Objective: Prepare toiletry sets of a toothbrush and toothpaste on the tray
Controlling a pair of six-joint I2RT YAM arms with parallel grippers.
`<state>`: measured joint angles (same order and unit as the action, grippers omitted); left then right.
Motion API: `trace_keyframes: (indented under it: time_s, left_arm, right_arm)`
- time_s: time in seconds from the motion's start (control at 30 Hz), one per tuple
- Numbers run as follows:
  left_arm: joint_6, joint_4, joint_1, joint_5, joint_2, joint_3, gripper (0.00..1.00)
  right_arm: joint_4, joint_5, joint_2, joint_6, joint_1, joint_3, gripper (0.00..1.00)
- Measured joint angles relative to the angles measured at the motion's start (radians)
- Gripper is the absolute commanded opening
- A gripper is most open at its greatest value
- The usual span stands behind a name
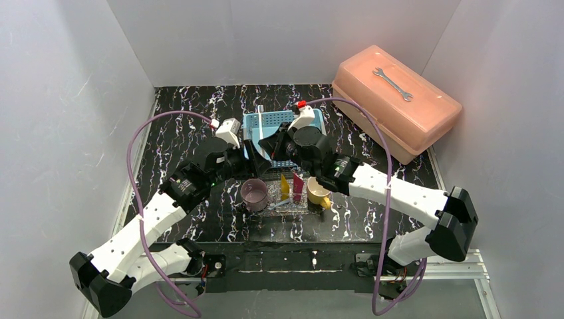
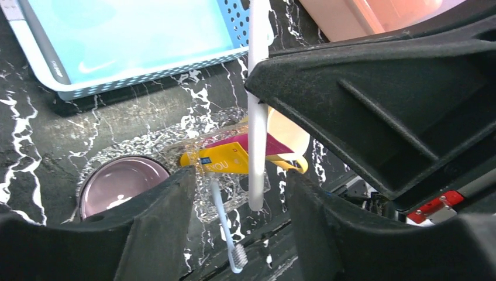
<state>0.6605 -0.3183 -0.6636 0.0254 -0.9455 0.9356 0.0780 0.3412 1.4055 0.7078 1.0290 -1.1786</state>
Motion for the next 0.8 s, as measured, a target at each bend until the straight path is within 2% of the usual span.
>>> trace_keyframes:
  time_s: [0.2, 0.43, 0.57, 0.77, 0.8]
  left_arm:
    - [0.004, 0.028, 0.000, 0.032, -0.010, 0.000, 0.38]
    - [0.005, 0.034, 0.000, 0.058, -0.030, 0.000, 0.19]
    - [0.002, 0.040, 0.000, 0.076, -0.031, 0.000, 0.00]
    - [-0.008, 0.042, 0.000, 0.085, -0.032, 0.000, 0.00]
    - [-0.011, 0.042, 0.000, 0.087, -0.032, 0.000, 0.00]
  right_arm:
    - [0.006, 0.008, -0.009, 0.004, 0.006, 0.005, 0.01]
    - [0.009, 0.019, -0.012, 0.008, 0.007, 0.012, 0.01]
    - [0.010, 0.019, -0.012, 0.012, 0.007, 0.014, 0.01]
    - [0.013, 0.019, -0.012, 0.015, 0.007, 0.016, 0.01]
    - [0.013, 0.019, -0.012, 0.015, 0.007, 0.016, 0.06]
